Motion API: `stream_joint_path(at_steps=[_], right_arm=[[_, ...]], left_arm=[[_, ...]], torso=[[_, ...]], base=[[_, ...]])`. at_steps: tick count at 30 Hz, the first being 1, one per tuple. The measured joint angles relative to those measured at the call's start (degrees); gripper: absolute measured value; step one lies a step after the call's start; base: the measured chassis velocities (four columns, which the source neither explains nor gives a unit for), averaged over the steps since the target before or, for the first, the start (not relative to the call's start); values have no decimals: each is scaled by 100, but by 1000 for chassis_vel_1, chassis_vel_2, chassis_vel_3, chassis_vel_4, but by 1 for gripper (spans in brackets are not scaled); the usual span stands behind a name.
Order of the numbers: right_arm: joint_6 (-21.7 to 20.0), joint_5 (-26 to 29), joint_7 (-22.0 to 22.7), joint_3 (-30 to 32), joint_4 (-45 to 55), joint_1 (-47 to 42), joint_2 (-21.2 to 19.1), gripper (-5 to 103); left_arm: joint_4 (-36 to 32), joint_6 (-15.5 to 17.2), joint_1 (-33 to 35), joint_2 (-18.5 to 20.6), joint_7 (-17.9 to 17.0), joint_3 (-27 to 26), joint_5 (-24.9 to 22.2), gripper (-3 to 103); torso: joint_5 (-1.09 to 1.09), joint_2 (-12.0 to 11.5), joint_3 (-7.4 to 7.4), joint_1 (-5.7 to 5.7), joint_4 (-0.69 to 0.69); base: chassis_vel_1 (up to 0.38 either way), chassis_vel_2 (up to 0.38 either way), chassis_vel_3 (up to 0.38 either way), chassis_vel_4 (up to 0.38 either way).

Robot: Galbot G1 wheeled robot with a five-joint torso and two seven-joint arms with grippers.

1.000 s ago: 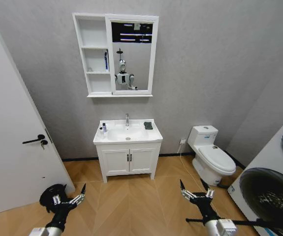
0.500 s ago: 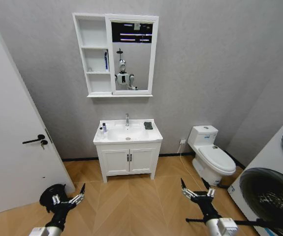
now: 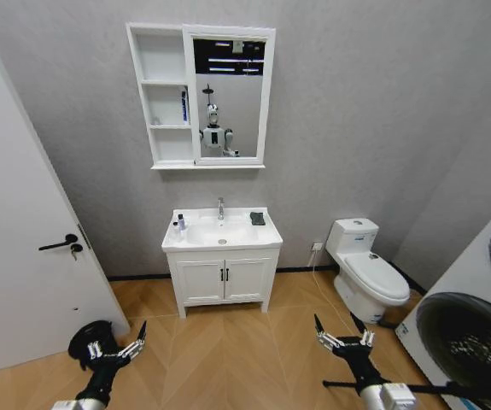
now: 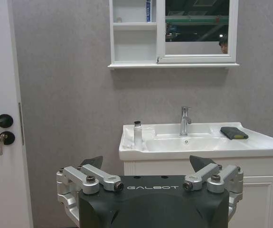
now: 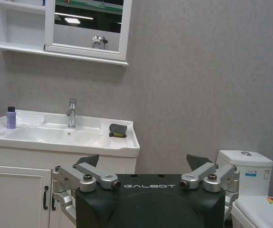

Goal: Move facial cleanser and shampoo from washbasin to cabinet, then wipe washbasin with towel.

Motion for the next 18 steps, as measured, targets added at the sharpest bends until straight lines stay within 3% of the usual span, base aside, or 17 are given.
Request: stream_joint_path(at_steps=[8, 18], right_arm=[[22, 26, -15, 1, -47, -9, -41, 100], [24, 38, -50, -3, -140, 32, -71, 100]], left_arm=[[-26, -2, -12, -46, 3, 33, 74, 100], [-17, 20, -17, -91, -2, 32, 85, 100]], torso=[[0, -1, 1, 1, -1], [0, -1, 0, 2, 1]], base=[[-158, 155, 169, -185], [-273, 273, 273, -265]])
